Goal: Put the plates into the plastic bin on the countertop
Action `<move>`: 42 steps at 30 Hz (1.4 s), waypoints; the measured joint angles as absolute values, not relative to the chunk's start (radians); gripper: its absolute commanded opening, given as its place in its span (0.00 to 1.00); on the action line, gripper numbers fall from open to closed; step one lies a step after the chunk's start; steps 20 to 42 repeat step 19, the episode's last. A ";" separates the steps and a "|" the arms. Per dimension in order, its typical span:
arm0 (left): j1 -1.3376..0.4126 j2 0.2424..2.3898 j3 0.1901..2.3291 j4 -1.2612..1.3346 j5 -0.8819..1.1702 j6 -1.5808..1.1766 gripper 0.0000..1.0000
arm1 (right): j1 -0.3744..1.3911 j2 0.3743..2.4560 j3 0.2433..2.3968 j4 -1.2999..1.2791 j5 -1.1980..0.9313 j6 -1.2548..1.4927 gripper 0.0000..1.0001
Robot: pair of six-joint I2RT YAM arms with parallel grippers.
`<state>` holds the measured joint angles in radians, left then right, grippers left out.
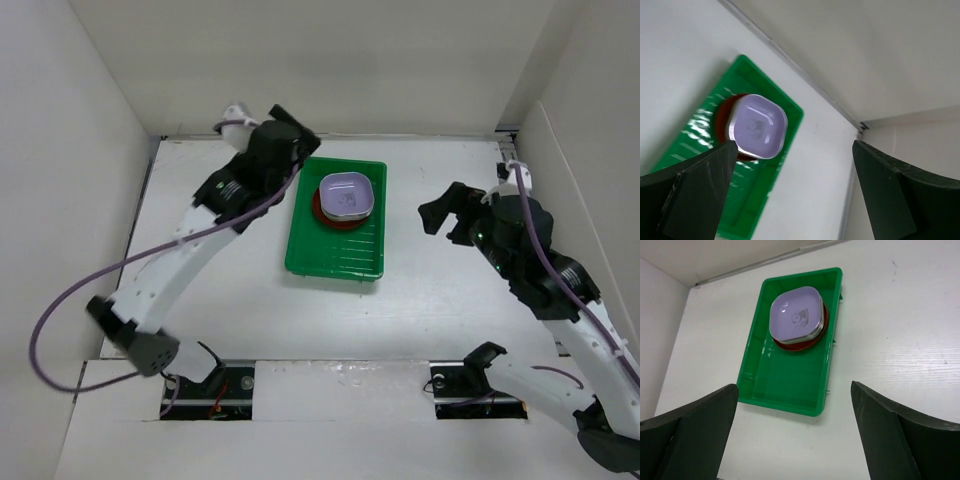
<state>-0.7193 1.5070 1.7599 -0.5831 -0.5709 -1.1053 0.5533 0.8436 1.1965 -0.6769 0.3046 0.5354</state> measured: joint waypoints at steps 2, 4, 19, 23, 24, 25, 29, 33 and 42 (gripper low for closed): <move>-0.714 1.375 1.663 -0.606 -0.621 -1.065 1.00 | 0.573 0.812 1.220 -0.706 0.330 0.533 1.00; -0.711 1.242 1.544 -0.633 -0.659 -1.030 1.00 | 0.587 0.771 1.232 -0.735 0.359 0.531 1.00; -0.705 0.482 1.071 -0.774 -0.801 -0.870 1.00 | 0.651 0.533 1.255 -0.907 0.529 0.528 1.00; -0.705 0.482 1.071 -0.774 -0.801 -0.870 1.00 | 0.651 0.533 1.255 -0.907 0.529 0.528 1.00; -0.705 0.482 1.071 -0.774 -0.801 -0.870 1.00 | 0.651 0.533 1.255 -0.907 0.529 0.528 1.00; -0.705 0.482 1.071 -0.774 -0.801 -0.870 1.00 | 0.651 0.533 1.255 -0.907 0.529 0.528 1.00; -0.705 0.482 1.071 -0.774 -0.801 -0.870 1.00 | 0.651 0.533 1.255 -0.907 0.529 0.528 1.00; -0.705 0.482 1.071 -0.774 -0.801 -0.870 1.00 | 0.651 0.533 1.255 -0.907 0.529 0.528 1.00; -0.705 0.482 1.071 -0.774 -0.801 -0.870 1.00 | 0.651 0.533 1.255 -0.907 0.529 0.528 1.00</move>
